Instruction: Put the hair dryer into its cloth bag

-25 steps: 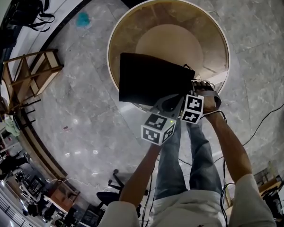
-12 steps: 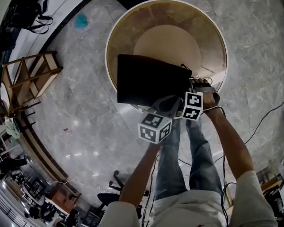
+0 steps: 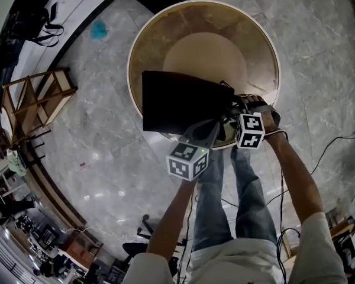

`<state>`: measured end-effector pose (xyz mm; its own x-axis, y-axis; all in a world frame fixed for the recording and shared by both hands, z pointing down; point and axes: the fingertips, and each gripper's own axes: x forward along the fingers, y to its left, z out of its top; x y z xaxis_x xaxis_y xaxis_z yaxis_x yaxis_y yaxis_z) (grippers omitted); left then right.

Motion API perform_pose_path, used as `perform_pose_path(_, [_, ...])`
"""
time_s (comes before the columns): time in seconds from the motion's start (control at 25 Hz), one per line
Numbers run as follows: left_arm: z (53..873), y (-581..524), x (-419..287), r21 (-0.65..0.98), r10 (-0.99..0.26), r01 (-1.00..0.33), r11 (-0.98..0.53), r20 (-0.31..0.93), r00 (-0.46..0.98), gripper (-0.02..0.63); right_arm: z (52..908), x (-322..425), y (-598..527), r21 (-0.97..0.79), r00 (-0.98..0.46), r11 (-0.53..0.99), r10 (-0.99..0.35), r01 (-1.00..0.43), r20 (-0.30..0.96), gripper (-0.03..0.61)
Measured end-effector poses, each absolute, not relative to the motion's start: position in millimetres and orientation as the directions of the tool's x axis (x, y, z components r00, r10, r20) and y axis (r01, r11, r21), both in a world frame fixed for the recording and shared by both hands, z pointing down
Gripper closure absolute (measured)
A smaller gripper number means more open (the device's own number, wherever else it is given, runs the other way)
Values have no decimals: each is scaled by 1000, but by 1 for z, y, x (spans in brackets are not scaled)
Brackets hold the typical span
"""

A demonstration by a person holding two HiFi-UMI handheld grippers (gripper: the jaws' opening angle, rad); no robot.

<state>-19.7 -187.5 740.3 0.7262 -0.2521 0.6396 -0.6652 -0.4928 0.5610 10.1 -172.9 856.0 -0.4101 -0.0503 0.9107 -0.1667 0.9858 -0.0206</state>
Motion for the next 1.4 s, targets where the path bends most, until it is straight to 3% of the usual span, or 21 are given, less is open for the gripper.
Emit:
perform_pose_path(0.32, [741,-187,-16,552,-242,-666,-502,649,721,577,858,58,-170,-85,-411,972,-12,-217,911,187])
perform_pose_path(0.84, [742,-186,-11,555,-237,-661,-505,647,725,577,869,74,-171,-65,-347,994,31,-87,937,188])
perform_pose_path(0.92, [741,-186,-10,557,-237,-660,-504,646,725,577,866,72,-167,-63,-358,996,35,-67,933,319])
perform_pose_path(1.0, [739,-187,-10,558,-236,-659,-505,645,727,577,863,70,-161,-58,-361,996,33,-60,932,392])
perform_pose_path(1.4, [731,-185,-9,558,-228,-644,-524,637,737,577,832,65,-157,-41,-375,991,-11,-130,927,413])
